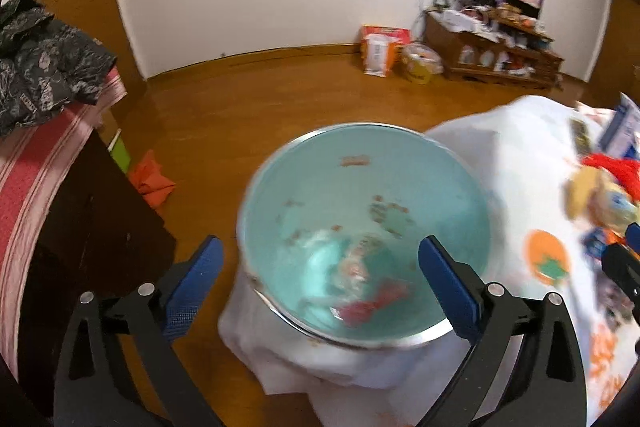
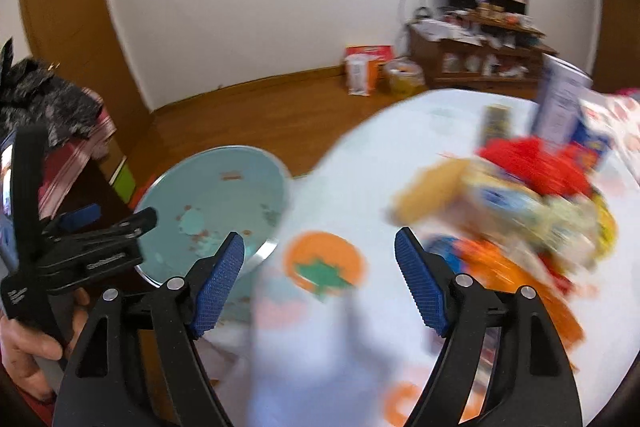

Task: Collect trash
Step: 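Carry both bags over the blue bin and open both tools to drop them, then grasp the orange snack wrapper with the right tool while the left tool grasps the cloth bundle, then carry both items over the blue bin and open both tools to drop them, then move both open tools back toward the trash pile on the table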

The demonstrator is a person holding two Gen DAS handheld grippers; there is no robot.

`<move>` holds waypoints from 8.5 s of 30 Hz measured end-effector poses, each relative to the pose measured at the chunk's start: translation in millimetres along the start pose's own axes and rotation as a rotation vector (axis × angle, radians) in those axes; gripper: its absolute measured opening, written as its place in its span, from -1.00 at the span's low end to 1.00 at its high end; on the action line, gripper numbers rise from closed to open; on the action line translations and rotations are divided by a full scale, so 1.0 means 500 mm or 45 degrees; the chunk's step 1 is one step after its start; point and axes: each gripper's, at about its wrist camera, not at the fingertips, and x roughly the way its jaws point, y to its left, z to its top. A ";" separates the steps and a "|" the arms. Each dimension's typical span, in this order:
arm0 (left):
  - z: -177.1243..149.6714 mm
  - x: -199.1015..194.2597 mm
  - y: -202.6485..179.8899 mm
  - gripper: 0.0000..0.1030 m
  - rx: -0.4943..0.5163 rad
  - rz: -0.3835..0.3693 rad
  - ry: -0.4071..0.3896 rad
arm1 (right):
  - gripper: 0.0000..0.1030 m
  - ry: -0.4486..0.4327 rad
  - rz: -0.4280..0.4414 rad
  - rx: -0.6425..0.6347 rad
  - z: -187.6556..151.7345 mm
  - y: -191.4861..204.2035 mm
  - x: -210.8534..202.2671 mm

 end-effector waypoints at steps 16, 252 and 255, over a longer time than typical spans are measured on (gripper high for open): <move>-0.128 -0.098 -0.308 0.87 0.352 -0.247 0.032 | 0.39 -0.005 -0.241 0.251 -0.135 -0.277 -0.147; -0.136 -0.117 -0.370 0.89 0.391 -0.149 0.031 | 0.45 0.001 -0.435 0.426 -0.161 -0.416 -0.173; -0.133 -0.102 -0.373 0.89 0.386 -0.153 0.054 | 0.27 0.016 -0.423 0.466 -0.162 -0.446 -0.176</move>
